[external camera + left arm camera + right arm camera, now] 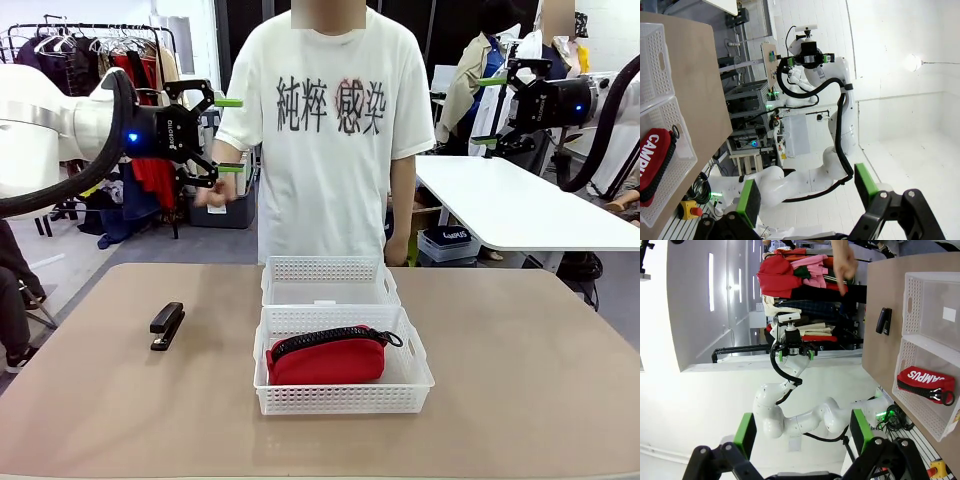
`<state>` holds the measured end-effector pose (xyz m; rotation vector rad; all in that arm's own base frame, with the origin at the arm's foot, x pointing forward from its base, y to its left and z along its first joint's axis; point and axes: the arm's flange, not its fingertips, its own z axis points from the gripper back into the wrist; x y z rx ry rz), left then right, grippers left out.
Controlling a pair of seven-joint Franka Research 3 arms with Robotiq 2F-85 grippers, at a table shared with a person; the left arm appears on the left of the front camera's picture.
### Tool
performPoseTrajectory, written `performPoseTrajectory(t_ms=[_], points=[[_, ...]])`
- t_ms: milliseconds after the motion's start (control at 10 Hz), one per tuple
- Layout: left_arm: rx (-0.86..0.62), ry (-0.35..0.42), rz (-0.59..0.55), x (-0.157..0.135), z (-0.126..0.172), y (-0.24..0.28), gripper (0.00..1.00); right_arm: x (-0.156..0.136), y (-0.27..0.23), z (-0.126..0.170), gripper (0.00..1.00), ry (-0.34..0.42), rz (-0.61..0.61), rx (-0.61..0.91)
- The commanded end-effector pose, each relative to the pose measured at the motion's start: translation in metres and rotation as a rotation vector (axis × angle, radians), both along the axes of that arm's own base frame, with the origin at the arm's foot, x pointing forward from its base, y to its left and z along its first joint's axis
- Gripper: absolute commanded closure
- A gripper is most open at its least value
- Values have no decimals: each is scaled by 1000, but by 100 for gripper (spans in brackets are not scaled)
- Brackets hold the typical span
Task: Distribute items into two baskets.
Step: Pick up the Stapler that the person points to.
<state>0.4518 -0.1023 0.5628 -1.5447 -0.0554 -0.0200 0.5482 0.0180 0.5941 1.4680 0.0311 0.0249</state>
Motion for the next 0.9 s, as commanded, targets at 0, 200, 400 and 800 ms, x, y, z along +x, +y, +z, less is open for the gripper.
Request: performPoseTrajectory(t_ms=[0,200,400,800], points=[[-2,-3,0,0,2,0,0,0,-1,2,0,-4,-9,-2],[-2,-3,0,0,2,0,0,0,-1,2,0,-4,-9,-2],[-2,-3,0,0,2,0,0,0,-1,2,0,-4,-9,-2],[-2,-3,0,0,2,0,0,0,-1,2,0,-4,-9,-2]])
